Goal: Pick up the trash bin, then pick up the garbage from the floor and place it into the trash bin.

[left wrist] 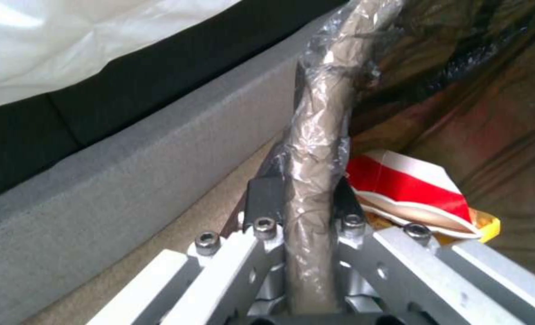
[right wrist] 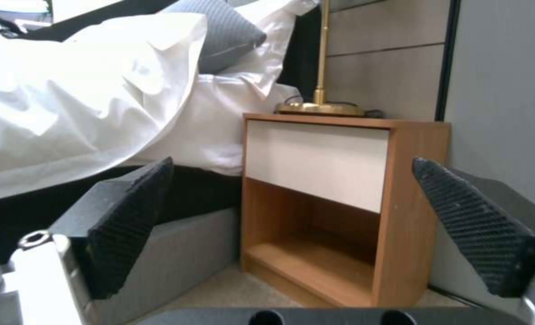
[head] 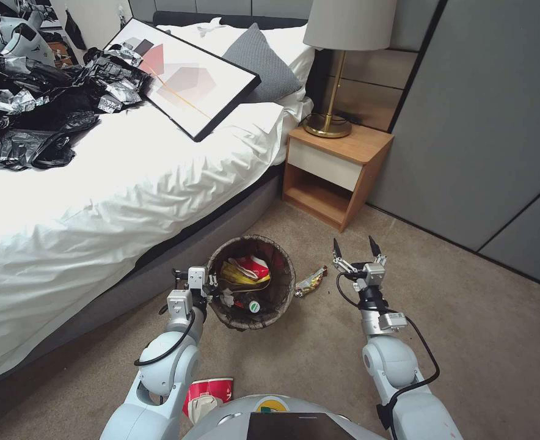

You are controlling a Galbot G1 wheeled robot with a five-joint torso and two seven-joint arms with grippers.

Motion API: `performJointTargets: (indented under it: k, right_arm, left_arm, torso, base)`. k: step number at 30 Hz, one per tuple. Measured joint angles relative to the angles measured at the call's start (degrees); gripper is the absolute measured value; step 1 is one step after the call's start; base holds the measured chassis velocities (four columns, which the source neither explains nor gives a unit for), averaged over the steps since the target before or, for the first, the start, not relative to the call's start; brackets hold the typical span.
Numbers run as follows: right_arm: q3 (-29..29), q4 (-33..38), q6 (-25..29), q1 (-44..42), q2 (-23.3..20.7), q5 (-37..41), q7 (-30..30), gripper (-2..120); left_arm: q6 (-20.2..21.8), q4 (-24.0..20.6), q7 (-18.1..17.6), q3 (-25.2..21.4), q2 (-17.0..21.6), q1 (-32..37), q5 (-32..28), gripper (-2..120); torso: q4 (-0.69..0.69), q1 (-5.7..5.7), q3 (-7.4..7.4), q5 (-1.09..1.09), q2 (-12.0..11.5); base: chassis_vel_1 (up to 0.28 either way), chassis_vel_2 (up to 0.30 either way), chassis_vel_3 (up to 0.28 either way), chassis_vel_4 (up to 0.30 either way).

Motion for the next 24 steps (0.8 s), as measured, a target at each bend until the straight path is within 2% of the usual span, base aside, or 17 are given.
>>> performJointTargets:
  k: [4,10,13,21,24]
  right_arm:
    - [0.01,-0.34,0.91,0.16,0.02,-0.02,-0.39,99]
    - [-0.09,-1.24,4.11,0.76,0.07,-0.65,-1.23,100]
    - [-0.08,-1.24,4.58,0.90,0.05,-0.86,-1.49,100]
    - [-0.45,-1.30,4.63,1.63,-0.40,-1.94,-1.44,100]
    - [-1.62,-1.30,2.04,2.45,-0.79,-1.81,0.20,100]
  left_arm:
    - [0.01,0.02,-0.04,-0.06,-0.03,-0.02,0.00,2]
    - [0.02,-0.03,-0.07,-0.19,-0.06,0.01,0.00,2]
    - [0.03,-0.14,-0.06,-0.19,-0.08,0.03,0.00,2]
    - [0.04,-0.31,-0.06,-0.29,-0.09,0.11,0.00,2]
    - [0.04,-0.46,-0.07,-0.47,-0.09,0.08,-0.01,2]
  torso:
    - [0.00,0.00,0.00,0.00,0.00]
    - [0.03,0.02,0.02,0.00,0.00]
    - [0.01,0.01,0.01,0.00,0.00]
    - [0.00,0.00,0.00,0.00,0.00]
    - [0.00,0.00,0.00,0.00,0.00]
  base:
    - [-0.124,0.097,0.090,-0.098]
    - [-0.123,0.127,0.132,-0.130]
    - [-0.027,0.048,0.039,-0.041]
    - [0.000,0.000,0.000,0.000]
    - [0.000,0.000,0.000,0.000]
